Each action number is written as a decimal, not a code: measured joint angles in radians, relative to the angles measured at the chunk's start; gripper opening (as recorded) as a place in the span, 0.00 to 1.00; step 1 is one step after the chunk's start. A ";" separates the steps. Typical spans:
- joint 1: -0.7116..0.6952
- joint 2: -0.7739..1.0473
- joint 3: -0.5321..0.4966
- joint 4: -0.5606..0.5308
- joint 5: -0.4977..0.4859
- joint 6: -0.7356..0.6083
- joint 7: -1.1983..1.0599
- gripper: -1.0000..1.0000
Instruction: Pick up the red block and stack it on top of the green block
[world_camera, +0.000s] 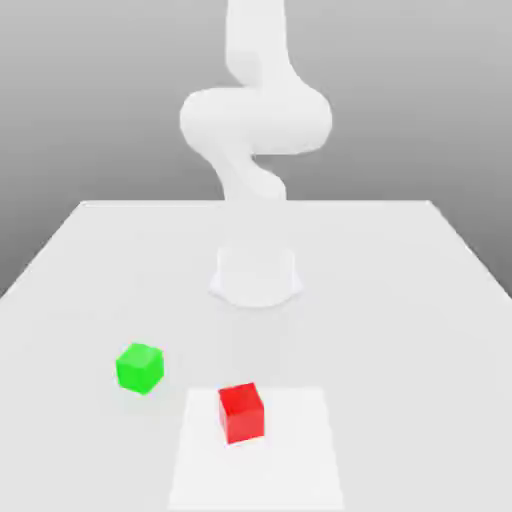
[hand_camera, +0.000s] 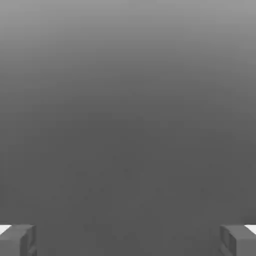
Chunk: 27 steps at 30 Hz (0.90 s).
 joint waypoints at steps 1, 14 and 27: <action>0.001 0.039 -0.003 -0.025 -0.005 0.024 -0.015 0.50; 0.025 0.525 -0.069 -0.332 -0.028 0.327 -0.222 0.50; 0.002 0.951 -0.037 -0.415 0.078 0.646 -0.384 0.00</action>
